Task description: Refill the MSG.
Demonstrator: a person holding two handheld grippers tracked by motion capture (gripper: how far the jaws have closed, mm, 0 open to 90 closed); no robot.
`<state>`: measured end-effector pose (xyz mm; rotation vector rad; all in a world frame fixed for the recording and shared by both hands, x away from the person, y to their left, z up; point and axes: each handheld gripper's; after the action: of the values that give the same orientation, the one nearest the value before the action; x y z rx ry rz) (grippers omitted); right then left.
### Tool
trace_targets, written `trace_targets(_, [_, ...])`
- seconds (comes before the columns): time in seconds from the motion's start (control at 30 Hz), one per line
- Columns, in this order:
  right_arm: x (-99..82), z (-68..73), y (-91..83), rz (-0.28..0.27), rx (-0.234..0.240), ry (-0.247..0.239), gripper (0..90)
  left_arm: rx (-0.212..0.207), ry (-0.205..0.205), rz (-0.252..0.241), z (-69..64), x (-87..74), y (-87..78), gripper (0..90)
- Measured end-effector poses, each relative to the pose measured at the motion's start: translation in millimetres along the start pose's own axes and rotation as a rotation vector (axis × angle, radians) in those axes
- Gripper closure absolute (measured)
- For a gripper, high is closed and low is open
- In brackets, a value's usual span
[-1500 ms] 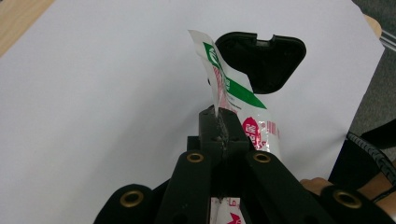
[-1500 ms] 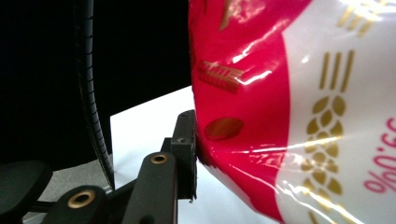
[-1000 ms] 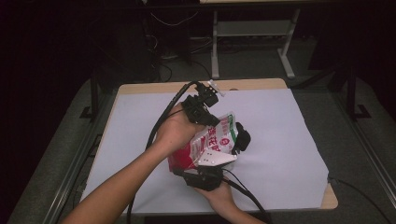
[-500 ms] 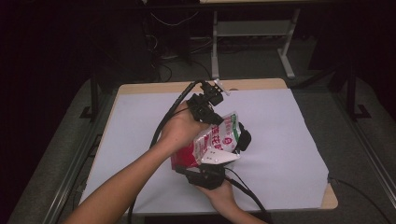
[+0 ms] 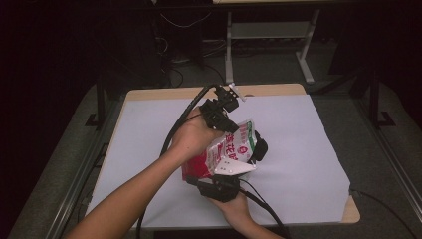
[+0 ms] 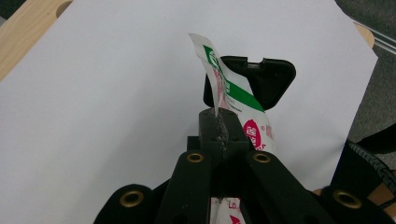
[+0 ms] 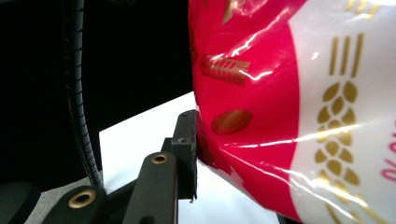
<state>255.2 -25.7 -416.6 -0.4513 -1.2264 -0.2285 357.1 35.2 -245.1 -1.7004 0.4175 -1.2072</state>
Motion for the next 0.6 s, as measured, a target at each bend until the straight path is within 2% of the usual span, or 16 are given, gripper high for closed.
trace_targets(0.3, [0.5,-0.3,-0.4,-0.007,0.002,0.004,68.1,0.003,0.010,0.019,-1.1,2.9,1.3,90.0])
trace_targets(0.6, [0.8,0.8,-1.1,-0.008,-0.002,0.002,68.2,0.000,0.003,0.003,-0.8,1.9,-2.1,90.0])
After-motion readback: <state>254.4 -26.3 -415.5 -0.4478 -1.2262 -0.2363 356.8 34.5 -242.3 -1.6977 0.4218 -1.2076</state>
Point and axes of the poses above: each handheld gripper's, and its own axes: y roughly forward along the jaws, x roughly out of its top, z roughly to its left, and after that the axes turned 1 degree about -y, right-handed
